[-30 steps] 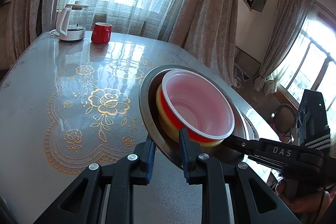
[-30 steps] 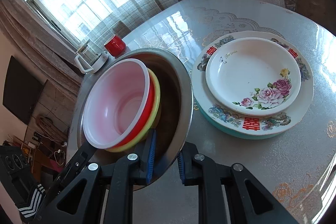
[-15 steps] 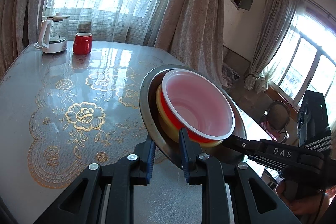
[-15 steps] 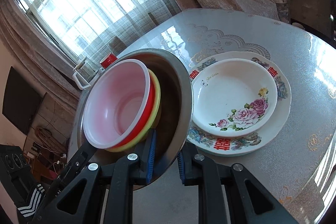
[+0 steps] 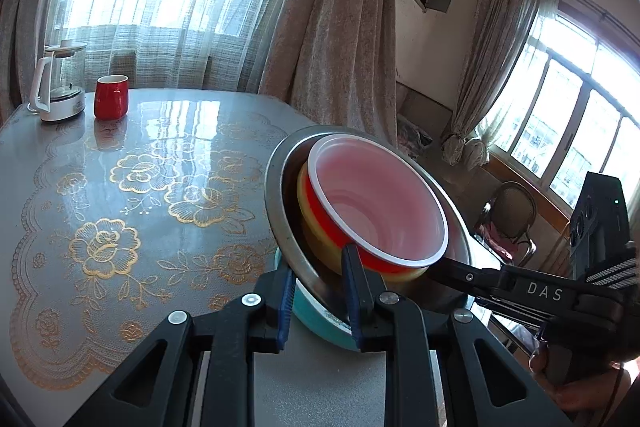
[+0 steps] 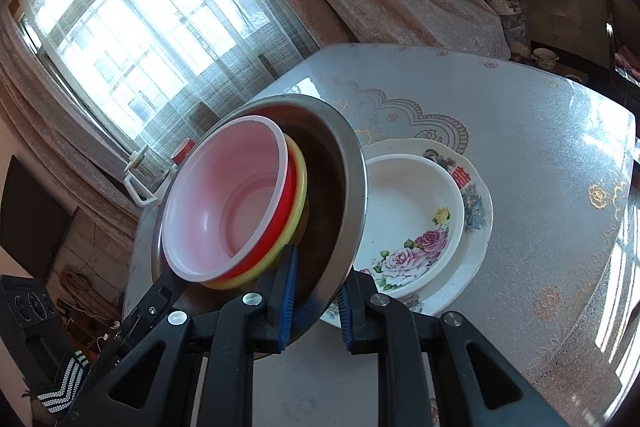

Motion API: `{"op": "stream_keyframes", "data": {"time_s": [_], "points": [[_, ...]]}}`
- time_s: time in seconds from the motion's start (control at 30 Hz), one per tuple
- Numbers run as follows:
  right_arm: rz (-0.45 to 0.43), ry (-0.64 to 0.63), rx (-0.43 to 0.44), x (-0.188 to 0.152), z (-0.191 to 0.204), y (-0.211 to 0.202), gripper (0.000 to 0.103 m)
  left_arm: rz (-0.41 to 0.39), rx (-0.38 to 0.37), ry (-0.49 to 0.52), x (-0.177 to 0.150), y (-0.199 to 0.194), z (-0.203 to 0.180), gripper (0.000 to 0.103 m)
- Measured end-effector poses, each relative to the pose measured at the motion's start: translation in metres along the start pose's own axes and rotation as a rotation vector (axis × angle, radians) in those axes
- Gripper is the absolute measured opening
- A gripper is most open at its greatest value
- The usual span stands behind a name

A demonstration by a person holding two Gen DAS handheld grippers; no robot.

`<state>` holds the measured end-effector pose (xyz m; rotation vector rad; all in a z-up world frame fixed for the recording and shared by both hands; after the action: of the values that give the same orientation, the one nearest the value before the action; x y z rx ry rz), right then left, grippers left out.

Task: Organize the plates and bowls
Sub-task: 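Lift the nested bowls with both grippers and carry them over the plate stack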

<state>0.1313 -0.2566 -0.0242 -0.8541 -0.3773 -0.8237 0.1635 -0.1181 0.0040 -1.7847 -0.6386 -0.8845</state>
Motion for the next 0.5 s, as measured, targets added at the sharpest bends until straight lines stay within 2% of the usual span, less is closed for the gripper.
{"op": "stream_keyframes", "data": {"time_s": [0.5], "points": [[-0.024,0.064,-0.044,0.010,-0.038,-0.013,0.019,0.060,-0.039,0.026,-0.003,0.038,-0.030,0.025]]}}
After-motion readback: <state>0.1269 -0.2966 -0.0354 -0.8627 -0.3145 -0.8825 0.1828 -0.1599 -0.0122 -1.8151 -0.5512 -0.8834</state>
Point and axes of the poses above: each gripper's, at about its wrist camera, not at the fingertips, and y roughly the way its jaws point, z to its left, x to its top, the point moved 8 cm from there along y, roughly the way its jaws point, and after that the axes turned 13 degrees about x, right-handed, at the moved point
